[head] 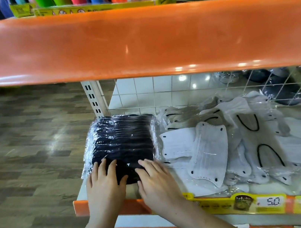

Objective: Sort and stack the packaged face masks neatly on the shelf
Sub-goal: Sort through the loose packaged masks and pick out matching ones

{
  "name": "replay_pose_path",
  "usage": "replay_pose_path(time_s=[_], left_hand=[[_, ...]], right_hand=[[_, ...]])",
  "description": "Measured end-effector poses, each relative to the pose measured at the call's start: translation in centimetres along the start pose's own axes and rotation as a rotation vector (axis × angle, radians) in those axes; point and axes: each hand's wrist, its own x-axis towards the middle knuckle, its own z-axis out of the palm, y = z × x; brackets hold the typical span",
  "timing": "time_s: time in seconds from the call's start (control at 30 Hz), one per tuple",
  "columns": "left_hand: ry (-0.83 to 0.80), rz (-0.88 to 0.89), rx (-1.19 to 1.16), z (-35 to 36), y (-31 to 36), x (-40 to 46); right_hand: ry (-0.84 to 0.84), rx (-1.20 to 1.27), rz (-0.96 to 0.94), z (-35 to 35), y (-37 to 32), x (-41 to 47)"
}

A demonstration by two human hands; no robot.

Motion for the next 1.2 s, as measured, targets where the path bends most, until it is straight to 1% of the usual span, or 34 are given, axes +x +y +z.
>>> replay_pose_path(time_s=[0.07, 0.17, 0.23, 0.33, 0.4, 0.47, 0.53, 0.57, 0.63, 0.7, 0.77, 0.83, 0.9, 0.93, 1.03, 1.1, 1.2], left_hand=[[0.065, 0.014, -0.026, 0.2, 1.2, -0.3], [0.078, 0.066, -0.165, 0.0, 3.5, -0.7], [0.09, 0.127, -0.254, -0.2, 5.0, -0.9], [0.129, 0.212, -0.359, -0.4, 7.5, -0.8], [0.158, 0.283, -0.415, -0.4, 9.7, -0.9], [0.178, 0.381, -0.456, -0.2, 12.1, -1.2], [0.196, 0.5, -0.474, 0.5, 14.6, -1.6], [0.187, 0.557, -0.48, 0.9, 15.8, -1.8], [0.127, 0.647, -0.482, 1.7, 18.2, -2.3], [0.045, 0.705, -0.482, 2.4, 20.4, -2.7], [-0.051, 0.738, -0.464, 3.1, 22.2, -2.9], [-0.118, 0.741, -0.411, 3.7, 23.4, -3.0], [-0.14, 0.723, -0.393, 4.1, 23.9, -3.0], [-0.151, 0.713, -0.385, 4.4, 24.0, -2.9], [-0.19, 0.686, -0.334, 4.4, 23.6, -2.7], [-0.174, 0.667, -0.321, 4.3, 23.4, -2.6], [-0.199, 0.668, -0.312, 4.1, 23.4, -2.5]], right_hand=[[-0.021, 0.01, 0.0, -0.3, 0.0, 0.0], [-0.023, 0.06, -0.022, -0.5, 0.2, -0.2], [0.017, 0.11, -0.011, -0.9, 0.5, -0.6], [0.117, 0.178, 0.054, -2.4, 1.9, -1.6], [0.235, 0.187, 0.078, -4.1, 3.4, -2.6], [0.372, 0.163, 0.093, -6.0, 5.3, -3.7], [0.438, 0.143, 0.149, -7.7, 7.5, -5.0], [0.431, 0.128, 0.197, -8.4, 8.6, -5.7], [0.358, 0.064, 0.335, -9.2, 11.2, -7.3], [0.254, -0.009, 0.504, -9.2, 13.9, -8.9], [0.187, -0.046, 0.65, -9.3, 15.7, -9.9], [0.185, -0.044, 0.708, -9.2, 16.4, -10.1], [0.224, -0.055, 0.689, -9.2, 16.0, -9.6], [0.241, -0.034, 0.684, -9.0, 15.9, -9.4], [0.223, 0.104, 0.755, -8.6, 15.9, -8.4], [0.199, 0.227, 0.821, -8.6, 16.0, -7.9], [0.197, 0.452, 0.934, -9.4, 16.0, -7.1]])
